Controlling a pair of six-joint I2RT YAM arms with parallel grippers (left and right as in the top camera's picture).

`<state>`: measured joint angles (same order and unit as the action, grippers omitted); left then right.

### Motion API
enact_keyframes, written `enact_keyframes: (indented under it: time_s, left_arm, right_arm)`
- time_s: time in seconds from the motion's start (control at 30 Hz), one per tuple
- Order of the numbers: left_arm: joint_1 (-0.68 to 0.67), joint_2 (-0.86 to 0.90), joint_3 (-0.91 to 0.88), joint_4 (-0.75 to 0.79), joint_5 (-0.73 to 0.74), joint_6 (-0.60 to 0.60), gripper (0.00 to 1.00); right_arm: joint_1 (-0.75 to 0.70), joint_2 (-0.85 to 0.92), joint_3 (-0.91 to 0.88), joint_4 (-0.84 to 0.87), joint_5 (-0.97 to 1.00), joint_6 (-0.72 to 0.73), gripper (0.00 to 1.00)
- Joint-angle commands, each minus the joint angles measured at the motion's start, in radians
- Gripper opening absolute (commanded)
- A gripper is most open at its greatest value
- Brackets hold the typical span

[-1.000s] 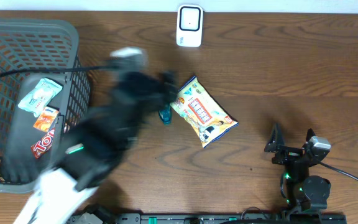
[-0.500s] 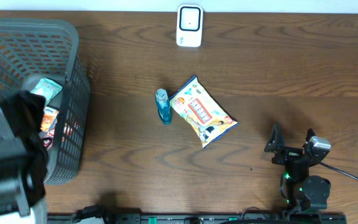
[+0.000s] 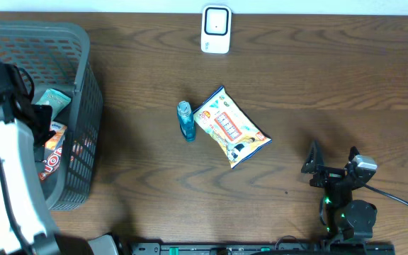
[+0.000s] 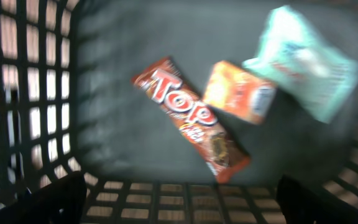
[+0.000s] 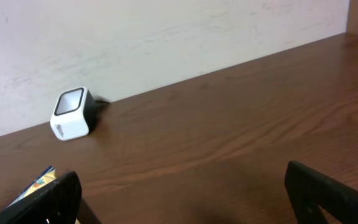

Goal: Scan the item barcode
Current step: 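Reach the left gripper into the basket and grasp the red TOP wafer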

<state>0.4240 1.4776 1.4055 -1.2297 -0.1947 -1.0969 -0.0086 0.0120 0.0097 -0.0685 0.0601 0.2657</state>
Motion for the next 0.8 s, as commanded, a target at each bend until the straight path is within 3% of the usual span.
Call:
enact_keyframes:
  time_s: [0.0,0.1,0.47,0.77]
  left_arm:
    - [0.017,0.071,-0.016,-0.010,0.079,-0.105,1.00]
    - [0.006,0.145,-0.030,-0.011,0.087,-0.098,0.87]
    - [-0.017,0.320,-0.109,0.103,0.087,-0.074,0.87]
    - [-0.017,0.332,-0.240,0.377,0.087,0.040,0.87]
  right_arm:
    - [0.016,-0.005,-0.004,0.000,0.009,-0.013,0.99]
    - [0.016,-0.005,-0.004,0.000,0.009,-0.013,0.99]
    - [0.016,-0.005,-0.004,0.000,0.009,-0.013,0.99]
    - [0.016,-0.005,-0.004,0.000,0.009,-0.013,0.99]
